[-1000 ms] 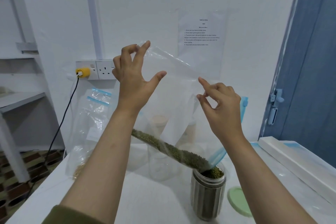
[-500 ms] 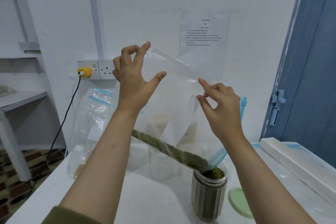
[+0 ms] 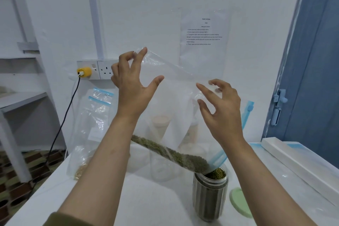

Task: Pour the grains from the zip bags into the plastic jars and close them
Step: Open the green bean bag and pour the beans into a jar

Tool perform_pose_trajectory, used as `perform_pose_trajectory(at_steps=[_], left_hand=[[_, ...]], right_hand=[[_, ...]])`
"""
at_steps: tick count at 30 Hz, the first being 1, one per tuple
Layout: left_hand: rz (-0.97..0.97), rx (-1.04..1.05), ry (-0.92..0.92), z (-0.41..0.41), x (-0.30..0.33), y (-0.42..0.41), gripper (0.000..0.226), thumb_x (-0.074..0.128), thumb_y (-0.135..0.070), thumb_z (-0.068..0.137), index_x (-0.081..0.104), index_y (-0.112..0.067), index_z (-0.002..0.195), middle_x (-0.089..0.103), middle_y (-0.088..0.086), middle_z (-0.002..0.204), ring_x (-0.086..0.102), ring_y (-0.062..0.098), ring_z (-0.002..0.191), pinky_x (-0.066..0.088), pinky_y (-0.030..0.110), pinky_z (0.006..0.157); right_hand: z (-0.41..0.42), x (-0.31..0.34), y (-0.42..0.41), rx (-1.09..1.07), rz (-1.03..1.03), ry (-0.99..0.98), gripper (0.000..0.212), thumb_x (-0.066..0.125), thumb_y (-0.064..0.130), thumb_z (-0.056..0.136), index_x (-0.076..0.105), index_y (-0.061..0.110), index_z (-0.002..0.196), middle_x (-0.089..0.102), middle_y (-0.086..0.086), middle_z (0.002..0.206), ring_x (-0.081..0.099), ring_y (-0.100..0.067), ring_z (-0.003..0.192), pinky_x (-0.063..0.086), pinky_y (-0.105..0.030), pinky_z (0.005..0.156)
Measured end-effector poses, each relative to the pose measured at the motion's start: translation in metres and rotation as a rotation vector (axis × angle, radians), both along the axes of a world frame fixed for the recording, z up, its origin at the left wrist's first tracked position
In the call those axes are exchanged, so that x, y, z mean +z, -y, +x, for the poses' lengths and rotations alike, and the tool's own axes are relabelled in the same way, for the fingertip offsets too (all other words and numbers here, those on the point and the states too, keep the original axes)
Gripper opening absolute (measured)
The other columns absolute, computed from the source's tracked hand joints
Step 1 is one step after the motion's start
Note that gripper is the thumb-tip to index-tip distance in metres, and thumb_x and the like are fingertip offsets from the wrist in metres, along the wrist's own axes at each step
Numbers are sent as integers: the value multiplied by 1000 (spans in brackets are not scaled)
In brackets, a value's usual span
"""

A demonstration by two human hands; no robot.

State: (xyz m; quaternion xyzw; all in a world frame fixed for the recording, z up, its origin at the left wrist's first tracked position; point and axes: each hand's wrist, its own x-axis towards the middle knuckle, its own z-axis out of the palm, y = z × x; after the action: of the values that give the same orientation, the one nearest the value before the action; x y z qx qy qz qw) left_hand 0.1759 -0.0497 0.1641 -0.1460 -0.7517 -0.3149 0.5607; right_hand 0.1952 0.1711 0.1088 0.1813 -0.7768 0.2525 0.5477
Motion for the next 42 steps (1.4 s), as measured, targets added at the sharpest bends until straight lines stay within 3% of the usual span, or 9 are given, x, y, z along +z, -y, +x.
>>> perform_pose_trajectory(at_steps=[6,10,12,18,21,23,26,30,42], left_hand=[[10,1,-6,1,-1,2,70,73,-48,82,49,-23,143,42,7,131,36,23,120,28,34,102],[16,-6,-12,3,-2,1,70,73,-47,82,49,-23,143,42,7,131,36,23,120,32,39,105],[19,-4,-17,4,-2,2,70,72,-47,82,49,-23,143,42,7,131,35,23,121,34,42,106],[41,-5,-27,6,-6,1,68,72,-45,84,50,-21,143,43,9,131,32,17,120,34,43,107],[49,-25,-15,6,-7,1,67,70,-46,85,49,-21,143,41,8,131,34,20,123,35,47,109],[50,-33,-11,7,-7,2,67,69,-46,85,48,-21,144,41,8,132,35,23,124,35,49,109],[55,-34,-6,7,-8,2,67,69,-45,85,49,-20,143,41,9,132,35,23,124,35,49,109],[57,-28,-16,7,-2,4,67,69,-48,85,49,-22,143,41,7,131,35,21,120,38,51,106],[68,-9,-46,11,4,12,67,71,-45,85,48,-22,144,41,7,132,33,18,118,37,52,106]], right_hand=[[3,-6,-1,-69,-2,-61,38,62,15,92,65,22,130,51,-9,141,46,-30,128,32,-51,110],[13,-26,0,-62,-66,-57,38,64,10,92,66,20,129,44,-11,147,38,-30,135,28,-36,114],[17,-42,-2,-49,-144,7,43,68,7,90,65,22,130,39,-10,149,32,-27,139,19,-28,117],[27,-90,-6,-194,-345,310,51,67,23,92,53,40,138,17,-8,160,15,-35,142,22,-51,113],[33,-91,-7,-83,-481,479,51,63,35,94,45,53,138,8,-4,164,13,-26,146,21,-51,118],[35,-86,-8,47,-544,524,49,61,35,95,43,58,134,18,0,160,27,-19,141,27,-46,118],[35,-77,-10,212,-650,540,48,62,25,96,48,49,135,43,7,135,52,-3,111,44,-29,102],[31,-65,-11,300,-781,502,50,62,11,96,52,32,140,53,5,111,53,3,82,45,-7,78],[28,-61,-9,311,-732,402,51,58,8,98,50,29,143,51,7,106,52,3,86,45,-5,80]])
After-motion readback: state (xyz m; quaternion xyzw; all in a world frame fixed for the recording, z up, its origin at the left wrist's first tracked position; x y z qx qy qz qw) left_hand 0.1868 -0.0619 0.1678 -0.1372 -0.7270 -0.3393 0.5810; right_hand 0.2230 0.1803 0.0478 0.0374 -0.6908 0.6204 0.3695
